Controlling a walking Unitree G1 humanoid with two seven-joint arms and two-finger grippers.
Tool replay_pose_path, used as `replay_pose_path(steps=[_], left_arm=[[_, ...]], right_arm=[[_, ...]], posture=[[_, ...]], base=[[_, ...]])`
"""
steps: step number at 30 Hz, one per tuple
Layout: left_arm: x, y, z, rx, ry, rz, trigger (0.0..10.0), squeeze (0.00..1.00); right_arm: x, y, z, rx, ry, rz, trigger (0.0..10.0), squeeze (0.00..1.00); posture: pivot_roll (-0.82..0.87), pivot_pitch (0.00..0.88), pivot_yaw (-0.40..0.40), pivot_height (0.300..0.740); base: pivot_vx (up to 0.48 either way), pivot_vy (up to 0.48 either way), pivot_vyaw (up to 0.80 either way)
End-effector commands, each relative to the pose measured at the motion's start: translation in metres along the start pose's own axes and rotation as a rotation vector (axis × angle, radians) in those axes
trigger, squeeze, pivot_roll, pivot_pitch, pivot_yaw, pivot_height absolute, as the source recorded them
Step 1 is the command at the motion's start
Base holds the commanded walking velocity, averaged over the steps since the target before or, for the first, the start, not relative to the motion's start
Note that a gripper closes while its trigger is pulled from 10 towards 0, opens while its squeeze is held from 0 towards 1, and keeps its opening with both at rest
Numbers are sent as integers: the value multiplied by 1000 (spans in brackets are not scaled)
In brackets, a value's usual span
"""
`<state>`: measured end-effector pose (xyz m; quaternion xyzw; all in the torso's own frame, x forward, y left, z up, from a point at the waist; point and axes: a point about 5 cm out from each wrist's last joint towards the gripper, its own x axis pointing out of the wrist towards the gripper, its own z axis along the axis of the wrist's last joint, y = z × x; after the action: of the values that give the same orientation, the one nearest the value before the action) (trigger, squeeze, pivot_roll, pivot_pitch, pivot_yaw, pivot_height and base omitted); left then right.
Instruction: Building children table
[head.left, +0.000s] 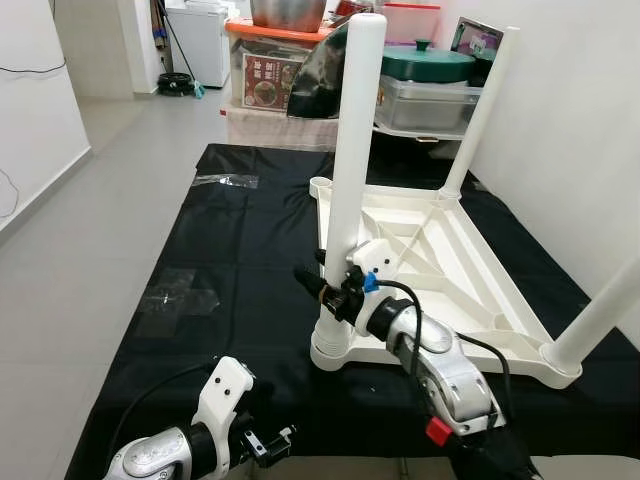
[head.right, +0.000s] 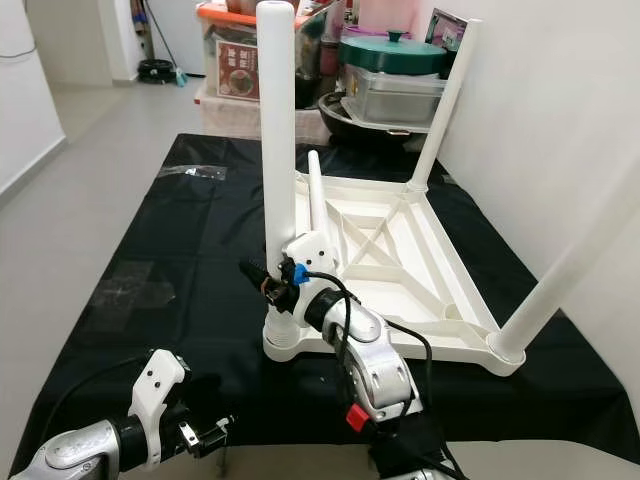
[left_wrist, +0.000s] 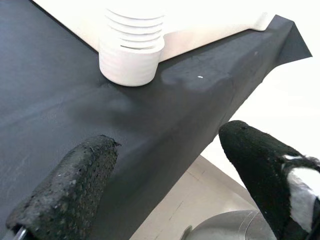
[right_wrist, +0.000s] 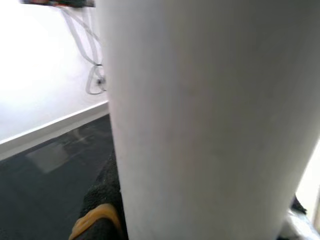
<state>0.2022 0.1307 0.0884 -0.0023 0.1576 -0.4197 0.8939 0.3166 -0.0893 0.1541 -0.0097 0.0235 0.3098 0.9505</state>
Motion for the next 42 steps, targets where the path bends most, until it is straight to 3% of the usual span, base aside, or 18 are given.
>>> replay_pose_path(steps=[1,20,26,31,42], left_arm=[[2,-2,-2,-7,4,-4,10000,0],[2,-2,-2,-4,8,-3,10000,0],[2,-1,-2,1,8,-1,10000,0],[2,-1,-1,3,8,-1,10000,0],[2,0,-1,7,10,0,10000,0]], right_arm=[[-8,-8,-41,59,195,-88,10000,0],[-8,-18,-41,55,195,-266,10000,0],[-9,-32,-33,59,131,-420,10000,0],[-10,-30,-25,65,77,-455,10000,0],[-13,-27,-26,53,62,-473,10000,0]], posture=[[74,0,-111,740],[71,0,-106,740],[72,0,-104,740],[74,0,-103,740],[73,0,-103,740]], base=[[0,0,0],[0,0,0],[0,0,0],[0,0,0],[0,0,0]])
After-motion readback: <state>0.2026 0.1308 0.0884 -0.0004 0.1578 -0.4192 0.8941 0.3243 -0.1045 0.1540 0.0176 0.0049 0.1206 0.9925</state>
